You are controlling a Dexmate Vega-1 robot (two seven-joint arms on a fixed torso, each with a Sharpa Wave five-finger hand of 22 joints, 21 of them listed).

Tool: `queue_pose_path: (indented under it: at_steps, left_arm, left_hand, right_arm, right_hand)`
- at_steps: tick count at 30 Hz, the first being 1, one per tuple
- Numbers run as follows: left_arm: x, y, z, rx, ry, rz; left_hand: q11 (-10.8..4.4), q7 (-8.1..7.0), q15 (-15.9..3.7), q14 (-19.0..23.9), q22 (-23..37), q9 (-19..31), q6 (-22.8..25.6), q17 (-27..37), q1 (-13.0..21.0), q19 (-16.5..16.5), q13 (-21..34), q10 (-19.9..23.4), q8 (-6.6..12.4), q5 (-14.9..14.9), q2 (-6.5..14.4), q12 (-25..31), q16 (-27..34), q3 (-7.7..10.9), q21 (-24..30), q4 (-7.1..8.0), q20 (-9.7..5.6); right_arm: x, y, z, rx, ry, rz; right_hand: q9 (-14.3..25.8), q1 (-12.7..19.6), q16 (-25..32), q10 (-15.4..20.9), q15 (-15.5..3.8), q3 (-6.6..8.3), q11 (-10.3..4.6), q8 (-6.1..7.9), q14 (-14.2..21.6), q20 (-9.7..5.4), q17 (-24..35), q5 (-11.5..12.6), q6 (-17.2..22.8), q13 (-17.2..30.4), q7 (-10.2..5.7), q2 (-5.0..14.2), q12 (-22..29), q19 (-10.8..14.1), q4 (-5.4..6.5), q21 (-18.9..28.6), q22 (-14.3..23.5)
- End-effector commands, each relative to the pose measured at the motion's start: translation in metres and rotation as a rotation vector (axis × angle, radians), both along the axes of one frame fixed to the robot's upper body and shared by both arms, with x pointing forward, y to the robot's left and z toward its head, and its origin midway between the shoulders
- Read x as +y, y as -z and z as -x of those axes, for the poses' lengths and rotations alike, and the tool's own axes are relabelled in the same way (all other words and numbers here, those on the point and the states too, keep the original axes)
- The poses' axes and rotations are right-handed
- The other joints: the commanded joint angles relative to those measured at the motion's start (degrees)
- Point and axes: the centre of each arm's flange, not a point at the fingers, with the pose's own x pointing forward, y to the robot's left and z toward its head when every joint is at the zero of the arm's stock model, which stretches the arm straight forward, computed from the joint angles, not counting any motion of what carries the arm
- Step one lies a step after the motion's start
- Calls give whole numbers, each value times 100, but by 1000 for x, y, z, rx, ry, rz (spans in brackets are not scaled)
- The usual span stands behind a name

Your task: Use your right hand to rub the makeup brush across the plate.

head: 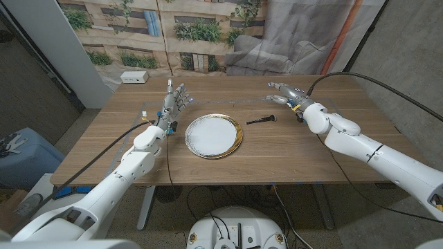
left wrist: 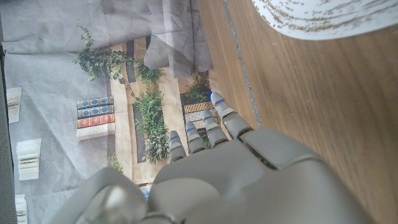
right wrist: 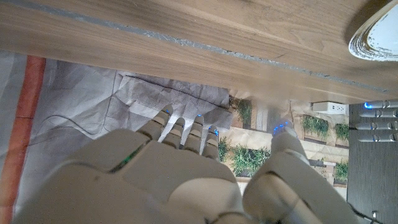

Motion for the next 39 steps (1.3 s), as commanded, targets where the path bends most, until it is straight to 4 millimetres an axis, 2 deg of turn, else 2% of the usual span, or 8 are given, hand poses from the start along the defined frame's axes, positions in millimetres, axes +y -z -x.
queue_pose_path:
  at_steps: [1, 10, 22, 27, 39]
  left_arm:
    - [0, 0, 0, 0, 0, 0]
    - [0, 0, 0, 0, 0, 0]
    - [0, 0, 0, 0, 0, 0]
    - [0, 0, 0, 0, 0, 0]
    - [0, 0, 0, 0, 0, 0]
  left_hand:
    - [-46, -37, -76, 49, 26, 12, 0, 10, -1, 44, 15, -3, 42, 28, 51, 42, 18, -10, 39, 45, 24]
    - [-49, -37, -77, 49, 26, 12, 0, 10, -1, 47, 15, -6, 43, 29, 51, 40, 18, -11, 40, 45, 24]
    - [-40, -37, -73, 48, 26, 12, 1, 10, -1, 44, 15, -2, 43, 29, 51, 42, 18, -14, 38, 44, 26]
    - [-49, -37, -71, 50, 26, 12, 2, 10, -1, 42, 15, 0, 43, 29, 51, 43, 19, -14, 38, 44, 25]
    - [-46, -37, -74, 48, 26, 12, 3, 10, -1, 45, 15, -1, 43, 29, 52, 42, 19, -16, 39, 44, 25]
  right_arm:
    - [19, -6, 6, 40, 113, 202]
    - [36, -2, 3, 74, 178, 341]
    - [50, 4, -3, 97, 210, 450]
    - [56, 5, -4, 108, 214, 487]
    - [68, 14, -6, 133, 231, 570]
  right_hand:
    - [31, 117, 42, 42, 29, 35, 10, 60, 17, 60, 20, 46, -3, 31, -60, 11, 19, 9, -45, 37, 17]
    - [43, 353, 115, 149, 62, 96, 60, 68, 178, 99, 24, 94, -58, 75, -92, -83, 67, 95, -57, 69, 17]
    - [60, 665, 167, 306, 41, 156, 80, 153, 309, 115, 28, 153, 84, 136, -172, -251, 133, 262, -58, 103, 18]
    - [70, 840, 186, 403, 6, 200, 9, 230, 367, 94, 29, 184, 265, 161, -231, -301, 167, 306, -50, 101, 20]
    - [82, 1180, 245, 622, -79, 313, -56, 301, 532, 43, 31, 263, 469, 184, -352, -296, 227, 412, -39, 110, 22]
